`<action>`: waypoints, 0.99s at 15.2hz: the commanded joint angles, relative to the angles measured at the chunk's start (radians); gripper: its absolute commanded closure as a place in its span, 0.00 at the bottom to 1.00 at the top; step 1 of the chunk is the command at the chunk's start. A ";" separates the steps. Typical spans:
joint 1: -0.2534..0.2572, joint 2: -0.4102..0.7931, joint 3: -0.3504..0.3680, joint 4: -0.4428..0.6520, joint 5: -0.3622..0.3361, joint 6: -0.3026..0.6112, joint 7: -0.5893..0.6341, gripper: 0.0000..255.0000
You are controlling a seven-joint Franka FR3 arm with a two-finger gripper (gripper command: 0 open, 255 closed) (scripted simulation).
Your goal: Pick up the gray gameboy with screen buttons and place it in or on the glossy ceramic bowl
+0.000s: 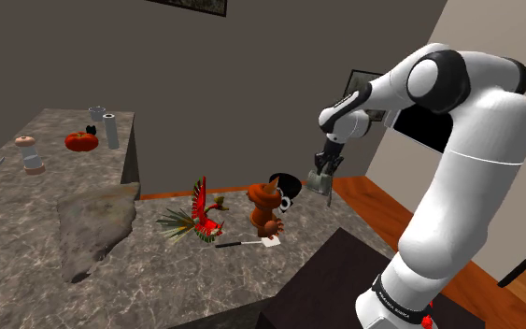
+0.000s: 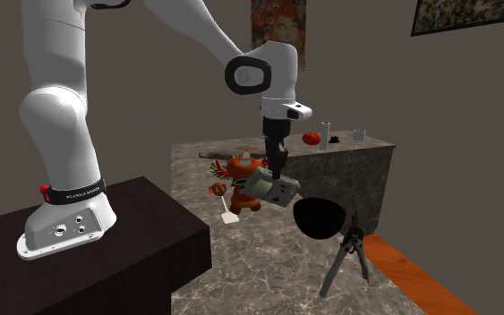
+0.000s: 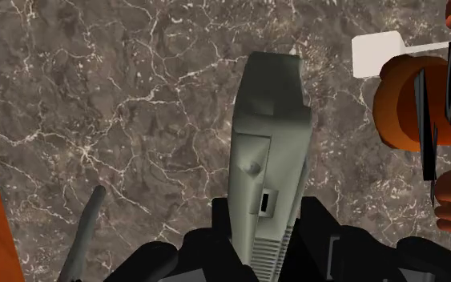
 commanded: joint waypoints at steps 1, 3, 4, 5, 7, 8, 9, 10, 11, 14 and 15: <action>-0.002 0.067 0.014 0.098 0.030 -0.037 0.001 1.00; -0.009 0.131 0.026 0.198 0.051 -0.077 0.004 1.00; -0.013 0.164 0.032 0.250 0.061 -0.099 0.007 1.00; -0.018 0.197 0.038 0.303 0.070 -0.121 0.010 1.00; -0.030 0.265 0.050 0.415 0.086 -0.168 0.018 1.00; -0.036 0.300 0.055 0.474 0.093 -0.193 0.023 1.00; -0.044 0.337 0.061 0.536 0.099 -0.219 0.029 1.00; -0.052 0.374 0.066 0.600 0.105 -0.247 0.035 1.00; -0.062 0.413 0.072 0.669 0.111 -0.276 0.043 1.00; -0.096 0.544 0.090 0.903 0.126 -0.377 0.070 1.00; -0.110 0.596 0.096 0.996 0.130 -0.417 0.081 1.00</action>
